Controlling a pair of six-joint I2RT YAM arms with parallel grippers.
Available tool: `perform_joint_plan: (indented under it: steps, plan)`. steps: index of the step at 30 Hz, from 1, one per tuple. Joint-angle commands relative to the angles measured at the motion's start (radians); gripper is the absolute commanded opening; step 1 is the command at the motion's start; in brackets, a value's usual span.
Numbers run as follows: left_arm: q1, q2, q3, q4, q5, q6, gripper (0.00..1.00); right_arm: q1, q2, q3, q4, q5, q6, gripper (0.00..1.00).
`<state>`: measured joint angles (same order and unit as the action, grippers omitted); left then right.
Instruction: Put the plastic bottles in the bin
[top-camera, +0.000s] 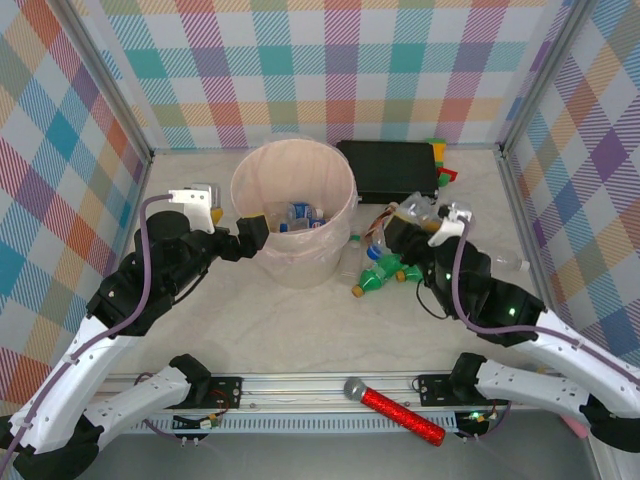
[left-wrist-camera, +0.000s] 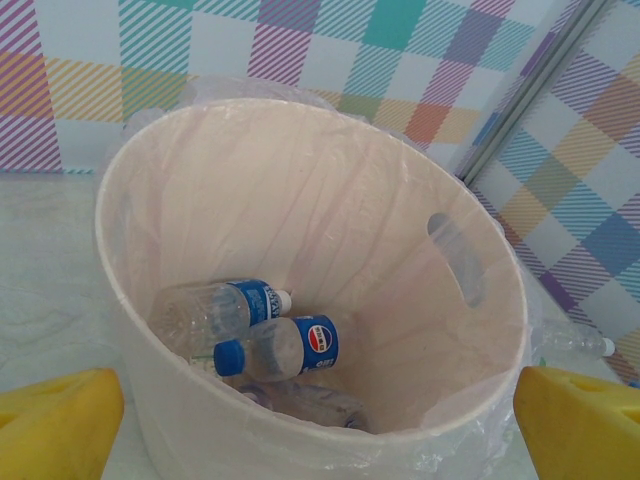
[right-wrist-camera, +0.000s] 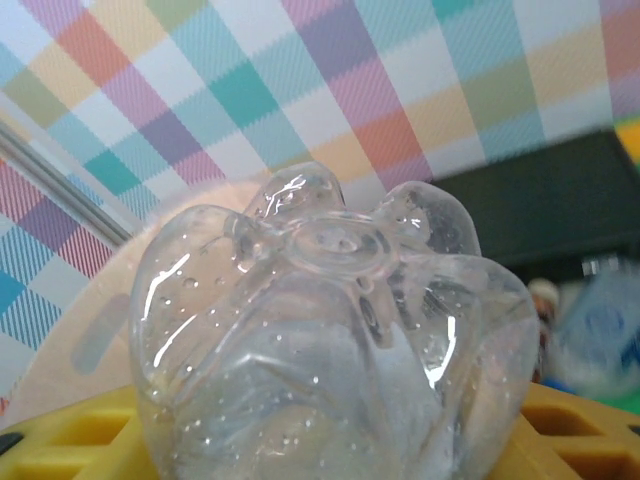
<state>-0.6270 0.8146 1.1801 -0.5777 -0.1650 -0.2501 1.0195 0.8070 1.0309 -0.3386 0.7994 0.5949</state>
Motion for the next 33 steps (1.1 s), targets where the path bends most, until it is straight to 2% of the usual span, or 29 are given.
perform_joint_plan:
  steps: [1, 5, 10, 15, 21, 23, 26, 33]
  plan:
    - [-0.006, 0.000, 0.000, -0.010, 0.019, -0.005, 1.00, -0.008, 0.083, 0.116, 0.139, 0.013, -0.285, 0.60]
    - [-0.007, 0.003, 0.000, -0.021, 0.028, -0.008, 0.99, -0.011, 0.186, 0.207, 0.251, -0.082, -0.395, 0.60]
    - [-0.007, -0.004, 0.001, -0.043, 0.034, -0.009, 0.99, -0.028, 0.361, 0.357, 0.284, -0.163, -0.497, 0.61]
    - [-0.006, -0.027, 0.005, -0.069, 0.032, -0.009, 1.00, -0.106, 0.528, 0.481, 0.228, -0.253, -0.475, 0.62]
    - [-0.006, -0.040, 0.004, -0.088, 0.027, -0.014, 1.00, -0.158, 0.643, 0.537, 0.170, -0.295, -0.468, 0.64]
    - [-0.006, -0.038, 0.008, -0.097, 0.029, -0.018, 1.00, -0.168, 0.657, 0.534, 0.155, -0.304, -0.466, 0.69]
    - [-0.007, -0.033, 0.015, -0.105, 0.029, -0.017, 1.00, -0.176, 0.665, 0.538, 0.122, -0.305, -0.456, 0.86]
    - [-0.007, -0.008, 0.013, -0.083, 0.054, -0.032, 1.00, -0.177, 0.608, 0.519, 0.076, -0.323, -0.452, 0.97]
